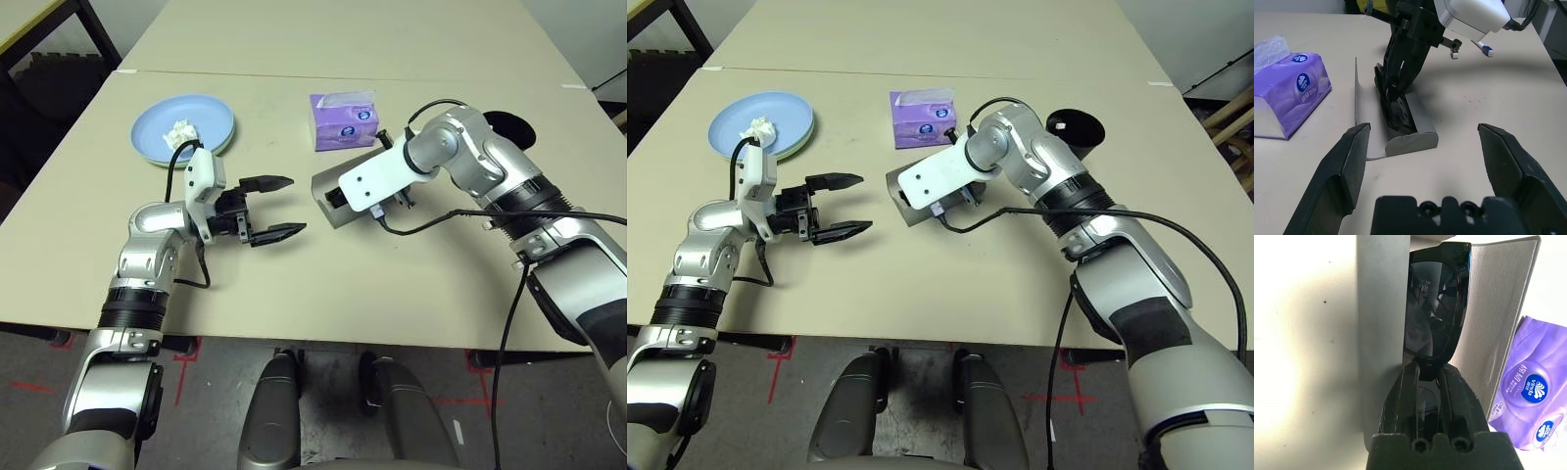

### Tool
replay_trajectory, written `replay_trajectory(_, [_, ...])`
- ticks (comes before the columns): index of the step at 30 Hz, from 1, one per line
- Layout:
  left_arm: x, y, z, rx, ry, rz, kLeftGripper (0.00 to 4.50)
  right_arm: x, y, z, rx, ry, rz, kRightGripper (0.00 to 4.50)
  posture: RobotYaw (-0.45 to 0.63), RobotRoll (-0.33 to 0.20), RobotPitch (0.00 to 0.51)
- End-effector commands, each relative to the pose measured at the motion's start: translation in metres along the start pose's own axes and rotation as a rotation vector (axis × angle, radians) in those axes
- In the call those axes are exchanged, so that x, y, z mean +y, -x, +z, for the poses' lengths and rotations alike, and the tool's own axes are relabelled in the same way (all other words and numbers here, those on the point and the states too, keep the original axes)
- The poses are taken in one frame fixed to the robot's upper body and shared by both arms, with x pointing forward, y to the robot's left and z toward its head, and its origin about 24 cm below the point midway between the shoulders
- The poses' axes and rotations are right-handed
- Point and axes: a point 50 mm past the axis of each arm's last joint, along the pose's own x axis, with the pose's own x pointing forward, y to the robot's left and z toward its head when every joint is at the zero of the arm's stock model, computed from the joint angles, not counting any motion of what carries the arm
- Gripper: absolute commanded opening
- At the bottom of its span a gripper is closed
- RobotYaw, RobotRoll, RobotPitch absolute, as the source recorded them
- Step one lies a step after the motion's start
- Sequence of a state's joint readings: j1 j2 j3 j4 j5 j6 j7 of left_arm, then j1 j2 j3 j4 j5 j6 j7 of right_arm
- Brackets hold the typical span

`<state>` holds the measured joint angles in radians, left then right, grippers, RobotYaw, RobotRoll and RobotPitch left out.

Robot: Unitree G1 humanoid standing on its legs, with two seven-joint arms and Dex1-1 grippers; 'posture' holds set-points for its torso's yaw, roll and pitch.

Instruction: Organize and tidy the items on the table.

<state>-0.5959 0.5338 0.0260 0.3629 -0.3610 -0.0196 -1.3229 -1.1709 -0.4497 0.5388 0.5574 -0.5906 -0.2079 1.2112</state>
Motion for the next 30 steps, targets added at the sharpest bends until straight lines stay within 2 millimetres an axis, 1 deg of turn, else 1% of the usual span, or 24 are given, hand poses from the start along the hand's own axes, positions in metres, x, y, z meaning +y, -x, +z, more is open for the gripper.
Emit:
replay_trajectory(1, [-0.0007, 0.0022, 0.0013, 0.009, -0.009, -0.012, 4.5, 0.0006, -0.0018, 0.003, -0.018, -0.011, 0.02, 0.52, 0.23, 0.0, 0.207])
replay_trajectory(25, [0.0001, 0.0028, 0.0009, 0.013, -0.012, -0.012, 4.5, 0.0038, -0.0003, -0.0025, 0.012, 0.011, 0.047, 0.52, 0.23, 0.0, 0.207])
replay_trajectory(27, [0.0005, 0.003, 0.0007, 0.017, -0.015, -0.011, 4.5, 0.0034, 0.0002, -0.0019, 0.013, 0.025, 0.046, 1.24, 0.23, 0.0, 0.207])
replay_trajectory(28, [0.0008, 0.0031, 0.0005, 0.019, -0.017, -0.01, 4.5, 0.0033, 0.0003, -0.0019, 0.013, 0.026, 0.045, 1.45, 0.23, 0.0, 0.207])
replay_trajectory(30, [0.0014, 0.0035, -0.0001, 0.023, -0.019, -0.008, 4.5, 0.0025, 0.0011, -0.0015, 0.011, 0.026, 0.041, 2.12, 0.23, 0.0, 0.207])
